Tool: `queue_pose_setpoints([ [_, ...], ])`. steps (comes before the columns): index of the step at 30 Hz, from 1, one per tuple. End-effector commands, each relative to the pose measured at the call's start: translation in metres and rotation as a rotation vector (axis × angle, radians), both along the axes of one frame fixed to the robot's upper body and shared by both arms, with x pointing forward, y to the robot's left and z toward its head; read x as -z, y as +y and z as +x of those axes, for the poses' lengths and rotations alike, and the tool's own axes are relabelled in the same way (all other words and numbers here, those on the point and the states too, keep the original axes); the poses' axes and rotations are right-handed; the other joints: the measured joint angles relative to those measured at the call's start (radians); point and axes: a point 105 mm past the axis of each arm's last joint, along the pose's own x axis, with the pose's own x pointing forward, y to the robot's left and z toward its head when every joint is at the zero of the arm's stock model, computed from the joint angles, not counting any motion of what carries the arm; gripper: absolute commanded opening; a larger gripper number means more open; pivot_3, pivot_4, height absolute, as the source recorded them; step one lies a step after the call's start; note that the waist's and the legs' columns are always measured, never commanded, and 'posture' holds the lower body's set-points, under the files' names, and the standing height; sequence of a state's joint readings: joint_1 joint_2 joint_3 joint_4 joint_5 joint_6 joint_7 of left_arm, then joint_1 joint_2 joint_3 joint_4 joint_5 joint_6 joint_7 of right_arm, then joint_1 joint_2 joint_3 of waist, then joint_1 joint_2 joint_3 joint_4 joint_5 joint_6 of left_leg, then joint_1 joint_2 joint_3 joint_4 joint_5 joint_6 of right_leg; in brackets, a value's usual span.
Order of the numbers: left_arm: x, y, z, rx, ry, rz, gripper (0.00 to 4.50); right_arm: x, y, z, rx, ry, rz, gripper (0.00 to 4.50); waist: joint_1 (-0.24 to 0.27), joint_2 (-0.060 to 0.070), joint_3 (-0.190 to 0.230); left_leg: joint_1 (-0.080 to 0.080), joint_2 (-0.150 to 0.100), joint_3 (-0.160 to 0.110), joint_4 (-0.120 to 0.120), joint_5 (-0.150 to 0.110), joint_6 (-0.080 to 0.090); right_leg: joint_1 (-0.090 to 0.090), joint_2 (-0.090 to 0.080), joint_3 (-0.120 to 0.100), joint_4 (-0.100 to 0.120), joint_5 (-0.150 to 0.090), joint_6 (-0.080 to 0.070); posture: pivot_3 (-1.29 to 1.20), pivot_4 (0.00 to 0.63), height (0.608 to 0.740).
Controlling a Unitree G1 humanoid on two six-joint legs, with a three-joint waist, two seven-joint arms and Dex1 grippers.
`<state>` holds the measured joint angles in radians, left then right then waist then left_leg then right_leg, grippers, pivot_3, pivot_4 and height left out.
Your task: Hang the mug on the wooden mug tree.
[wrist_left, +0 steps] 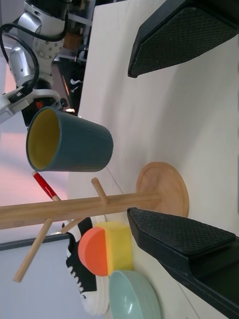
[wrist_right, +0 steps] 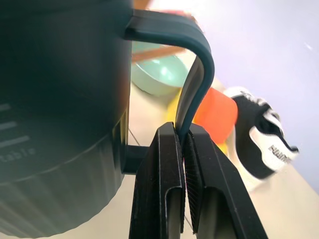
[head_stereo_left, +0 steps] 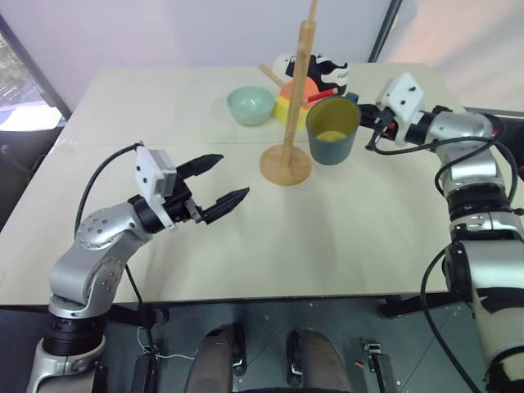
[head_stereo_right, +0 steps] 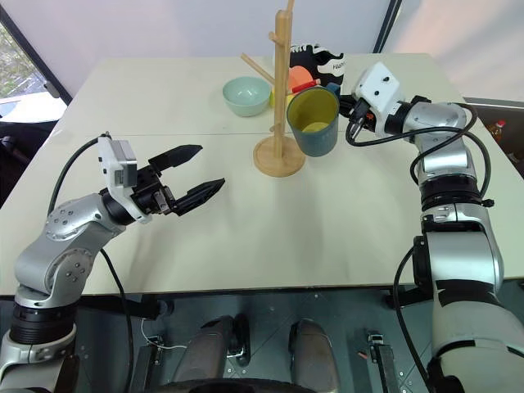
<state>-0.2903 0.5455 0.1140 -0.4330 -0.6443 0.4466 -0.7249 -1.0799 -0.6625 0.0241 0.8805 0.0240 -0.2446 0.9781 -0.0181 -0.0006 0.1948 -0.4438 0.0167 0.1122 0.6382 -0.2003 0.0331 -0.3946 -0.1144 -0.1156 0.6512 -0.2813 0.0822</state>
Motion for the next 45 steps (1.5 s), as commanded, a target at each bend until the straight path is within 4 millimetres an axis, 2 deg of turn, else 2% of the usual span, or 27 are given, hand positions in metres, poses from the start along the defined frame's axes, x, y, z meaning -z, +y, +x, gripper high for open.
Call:
queue_pose_setpoints([
  [1,-0.011,0.0,-0.003,0.008,-0.047,-0.012,4.5,-0.036,0.001,-0.001,-0.007,-0.108,0.033,0.09,0.0,0.0,0.0,0.0,0.0,0.0,0.0,0.0,0.0,0.0,0.0,0.0,0.0,0.0,0.0,0.0,0.15,0.735],
  [8,-0.012,0.001,-0.004,0.003,-0.05,-0.017,4.5,-0.042,0.014,0.005,-0.03,-0.118,0.037,0.09,0.0,0.0,0.0,0.0,0.0,0.0,0.0,0.0,0.0,0.0,0.0,0.0,0.0,0.0,0.0,0.0,0.15,0.735],
  [13,-0.012,0.002,-0.004,-0.003,-0.052,-0.02,4.5,-0.038,0.027,0.01,-0.05,-0.1,0.021,0.09,0.001,0.0,0.0,0.0,0.0,0.0,0.0,0.0,0.0,0.0,0.0,0.0,0.0,0.0,0.0,0.0,0.15,0.735],
  [24,-0.013,0.003,-0.004,-0.011,-0.055,-0.016,4.5,-0.032,0.034,0.016,-0.04,-0.07,0.004,0.09,0.0,0.0,0.0,0.0,0.0,0.0,0.0,0.0,0.0,0.0,0.0,0.0,0.0,0.0,0.0,0.0,0.15,0.735],
  [27,-0.013,0.003,-0.004,-0.012,-0.056,-0.016,4.5,-0.034,0.032,0.016,-0.03,-0.074,0.018,1.0,0.0,0.0,0.0,0.0,0.0,0.0,0.0,0.0,0.0,0.0,0.0,0.0,0.0,0.0,0.0,0.0,0.15,0.735],
  [30,-0.013,0.003,-0.003,-0.012,-0.059,-0.016,4.5,-0.039,0.027,0.017,0.002,-0.11,0.009,2.48,-0.001,0.0,0.0,0.0,0.0,0.0,0.0,0.0,0.0,0.0,0.0,0.0,0.0,0.0,0.0,0.0,0.15,0.735],
  [32,-0.014,0.003,-0.003,-0.014,-0.061,-0.016,4.5,-0.049,0.017,0.017,0.051,-0.158,0.012,3.47,-0.001,0.0,0.0,0.0,0.0,0.0,0.0,0.0,0.0,0.0,0.0,0.0,0.0,0.0,0.0,0.0,0.15,0.735],
  [36,-0.013,0.006,-0.001,-0.036,-0.054,-0.024,4.5,-0.062,-0.014,0.014,0.154,-0.215,0.06,3.47,0.006,0.0,0.0,0.0,0.0,0.0,0.0,0.0,-0.001,0.0,0.0,0.0,0.0,0.0,0.0,0.0,0.15,0.735],
  [39,-0.008,0.016,0.005,-0.101,-0.027,-0.063,4.5,-0.058,-0.046,0.006,0.209,-0.207,0.191,3.47,0.005,0.0,0.0,-0.001,0.0,0.0,0.0,0.0,-0.001,0.0,-0.001,0.0,-0.001,0.0,0.0,0.0,0.15,0.735],
  [42,0.004,0.034,0.016,-0.232,-0.003,-0.082,4.5,-0.033,-0.071,-0.002,0.243,-0.143,0.327,3.47,0.005,0.0,0.0,0.001,0.0,0.0,-0.001,0.0,-0.001,0.002,-0.001,0.0,-0.002,0.0,0.0,0.0,0.15,0.735],
  [45,0.03,0.054,0.026,-0.368,0.063,-0.098,4.5,0.018,-0.076,-0.016,0.239,-0.035,0.401,3.47,0.005,0.0,-0.001,0.002,0.0,0.0,-0.001,0.0,0.0,0.003,-0.001,0.0,-0.001,0.0,0.0,0.0,0.15,0.735],
])
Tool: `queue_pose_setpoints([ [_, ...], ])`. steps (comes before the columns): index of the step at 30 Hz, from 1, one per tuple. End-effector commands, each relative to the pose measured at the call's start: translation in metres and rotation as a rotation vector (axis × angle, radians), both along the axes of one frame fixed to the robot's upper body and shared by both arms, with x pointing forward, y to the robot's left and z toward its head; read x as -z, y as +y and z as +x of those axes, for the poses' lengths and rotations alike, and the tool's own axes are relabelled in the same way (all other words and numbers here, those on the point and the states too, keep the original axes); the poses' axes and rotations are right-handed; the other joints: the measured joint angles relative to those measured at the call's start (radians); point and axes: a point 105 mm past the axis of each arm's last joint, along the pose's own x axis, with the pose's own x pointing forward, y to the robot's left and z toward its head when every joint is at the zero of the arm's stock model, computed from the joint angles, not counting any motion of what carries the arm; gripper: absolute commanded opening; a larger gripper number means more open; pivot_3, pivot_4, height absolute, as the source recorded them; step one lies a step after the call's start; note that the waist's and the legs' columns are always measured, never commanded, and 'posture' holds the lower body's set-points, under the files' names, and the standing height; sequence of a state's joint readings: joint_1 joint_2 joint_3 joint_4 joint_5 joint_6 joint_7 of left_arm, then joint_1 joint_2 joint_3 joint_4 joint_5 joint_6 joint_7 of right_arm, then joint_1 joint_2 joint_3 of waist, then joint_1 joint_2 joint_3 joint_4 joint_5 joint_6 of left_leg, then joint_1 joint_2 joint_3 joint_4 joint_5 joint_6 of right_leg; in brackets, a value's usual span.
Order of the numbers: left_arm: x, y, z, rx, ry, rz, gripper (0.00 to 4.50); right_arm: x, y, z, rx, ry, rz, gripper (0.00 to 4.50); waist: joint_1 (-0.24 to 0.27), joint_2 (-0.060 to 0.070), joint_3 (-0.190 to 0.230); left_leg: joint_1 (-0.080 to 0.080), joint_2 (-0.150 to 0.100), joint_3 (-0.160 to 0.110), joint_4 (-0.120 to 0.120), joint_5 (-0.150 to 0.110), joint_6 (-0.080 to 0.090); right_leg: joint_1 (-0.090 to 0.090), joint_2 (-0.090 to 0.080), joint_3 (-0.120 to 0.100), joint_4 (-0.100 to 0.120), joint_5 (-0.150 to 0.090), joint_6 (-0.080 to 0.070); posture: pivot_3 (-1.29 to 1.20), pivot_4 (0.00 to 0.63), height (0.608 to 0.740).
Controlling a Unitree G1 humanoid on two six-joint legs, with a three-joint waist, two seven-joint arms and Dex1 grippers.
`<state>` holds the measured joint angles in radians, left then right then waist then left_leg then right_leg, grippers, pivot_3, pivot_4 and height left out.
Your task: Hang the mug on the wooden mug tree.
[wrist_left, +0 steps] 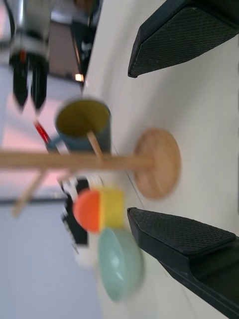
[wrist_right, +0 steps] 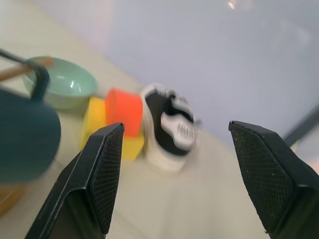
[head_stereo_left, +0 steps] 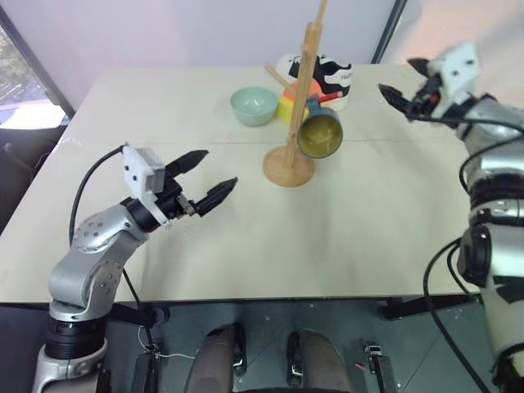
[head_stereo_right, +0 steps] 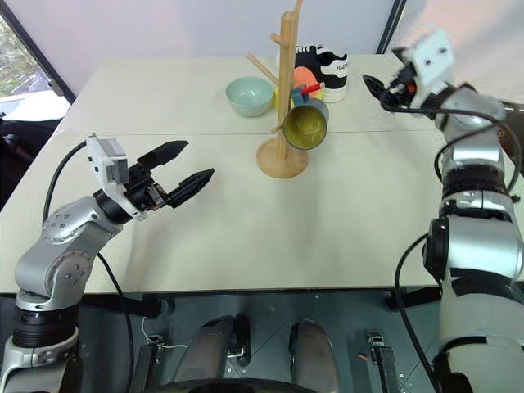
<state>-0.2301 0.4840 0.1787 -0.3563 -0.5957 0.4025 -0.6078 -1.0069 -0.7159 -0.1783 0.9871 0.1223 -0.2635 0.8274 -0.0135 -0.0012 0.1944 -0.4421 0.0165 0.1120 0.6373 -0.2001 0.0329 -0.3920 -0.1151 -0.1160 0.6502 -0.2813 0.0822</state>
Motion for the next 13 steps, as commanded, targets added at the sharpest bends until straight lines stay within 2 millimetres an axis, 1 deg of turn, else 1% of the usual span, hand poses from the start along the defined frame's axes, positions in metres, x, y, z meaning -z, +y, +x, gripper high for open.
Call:
queue_pose_setpoints([
  [1,0.022,0.028,0.01,-0.182,0.039,-0.016,4.5,0.037,0.003,-0.018,-0.045,0.047,0.114,3.47,-0.002,0.0,0.0,0.0,0.0,0.0,0.0,0.0,0.0,0.0,0.0,0.0,0.0,0.0,0.0,0.0,0.15,0.735],
  [2,0.031,0.033,0.012,-0.221,0.059,-0.023,4.5,0.052,0.007,-0.024,-0.059,0.077,0.142,3.47,-0.002,0.0,0.0,0.0,0.0,0.0,0.0,0.0,0.0,-0.001,0.0,0.0,0.001,0.0,0.0,0.0,0.15,0.735],
  [4,0.046,0.041,0.015,-0.284,0.085,-0.025,4.5,0.074,0.017,-0.035,-0.078,0.119,0.195,3.47,-0.004,0.001,0.0,0.0,0.0,0.0,-0.001,-0.001,0.003,-0.001,0.0,0.0,0.001,0.0,0.0,0.0,0.15,0.735],
  [6,0.06,0.047,0.016,-0.335,0.115,-0.026,4.5,0.09,0.029,-0.044,-0.099,0.154,0.244,3.47,-0.003,0.002,0.001,-0.001,0.0,0.0,-0.001,-0.002,0.005,-0.003,0.0,0.001,0.003,0.0,0.0,0.0,0.15,0.735],
  [7,0.065,0.05,0.017,-0.361,0.12,-0.019,4.5,0.096,0.035,-0.048,-0.109,0.169,0.264,3.47,-0.002,0.002,0.001,-0.001,0.001,0.0,0.0,-0.003,0.005,-0.003,0.0,0.001,0.003,0.001,-0.001,0.0,0.15,0.735],
  [10,0.075,0.055,0.017,-0.404,0.133,-0.002,4.5,0.104,0.048,-0.054,-0.13,0.198,0.29,3.47,0.0,0.002,0.001,-0.001,0.001,0.0,0.0,-0.003,0.003,-0.003,0.0,0.001,0.003,0.002,-0.001,0.0,0.15,0.735],
  [13,0.077,0.057,0.016,-0.415,0.125,-0.005,4.5,0.106,0.055,-0.057,-0.134,0.215,0.31,3.47,0.0,0.002,0.0,-0.001,0.001,0.0,0.0,-0.003,0.002,-0.003,-0.001,0.001,0.001,0.003,-0.003,0.0,0.15,0.735],
])
